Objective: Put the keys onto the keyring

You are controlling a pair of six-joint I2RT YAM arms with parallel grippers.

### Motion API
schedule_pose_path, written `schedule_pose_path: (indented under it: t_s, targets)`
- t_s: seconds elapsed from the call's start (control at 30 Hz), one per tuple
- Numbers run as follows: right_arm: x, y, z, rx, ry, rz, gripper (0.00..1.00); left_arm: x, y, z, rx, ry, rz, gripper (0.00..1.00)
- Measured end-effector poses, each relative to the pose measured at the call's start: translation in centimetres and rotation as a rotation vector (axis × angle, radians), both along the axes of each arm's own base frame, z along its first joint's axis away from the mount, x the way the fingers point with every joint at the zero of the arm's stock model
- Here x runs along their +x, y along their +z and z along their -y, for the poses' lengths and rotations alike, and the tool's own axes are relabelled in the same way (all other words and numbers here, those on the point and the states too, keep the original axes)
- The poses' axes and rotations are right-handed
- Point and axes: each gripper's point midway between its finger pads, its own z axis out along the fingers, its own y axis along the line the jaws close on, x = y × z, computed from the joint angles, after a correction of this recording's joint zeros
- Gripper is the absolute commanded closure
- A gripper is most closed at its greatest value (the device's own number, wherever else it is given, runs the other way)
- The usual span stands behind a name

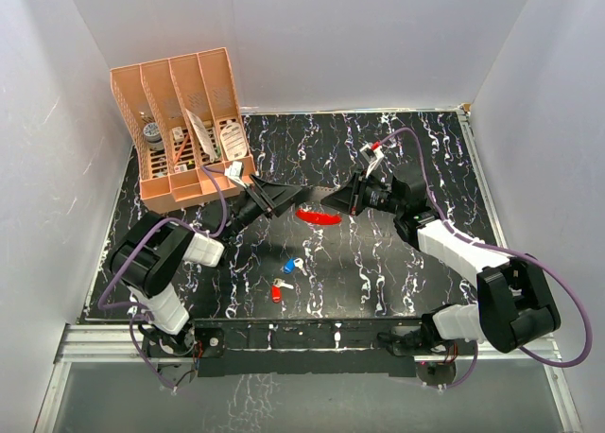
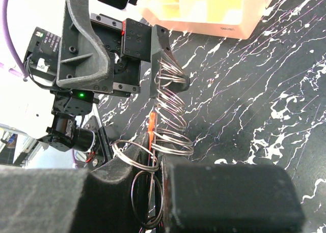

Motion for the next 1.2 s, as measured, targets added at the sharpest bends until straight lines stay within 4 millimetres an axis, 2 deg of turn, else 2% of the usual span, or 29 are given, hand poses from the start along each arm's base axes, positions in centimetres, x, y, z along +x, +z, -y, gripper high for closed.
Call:
schedule_pose_path:
  t_s: [0.4, 0.63, 0.87, 0.97, 1.2]
  targets:
    - [-0.1, 0.4, 0.1, 0.004, -0.002, 0.012, 1.00, 0.1, -2.4, -0.8, 0.045, 0.054, -0.032, 0.16]
    - [0.2, 0.8, 0.2, 0.005, -0.028, 0.023, 1.00, -0.1, -3.1, -1.1, 0.067, 0.068, -0.034, 0.20]
    - [0.5, 1.9, 0.1, 0.045, -0.038, 0.035, 1.00, -0.3, -2.2, -1.2, 0.068, 0.067, 0.004, 0.33]
    - [0.6, 2.8, 0.0, 0.078, -0.039, 0.044, 1.00, -0.3, -2.0, -1.0, 0.068, 0.059, 0.015, 0.35]
    - [1.0, 3.9, -0.4, 0.142, -0.037, 0.039, 1.00, 0.6, 0.0, -0.5, 0.043, 0.057, 0.071, 0.45]
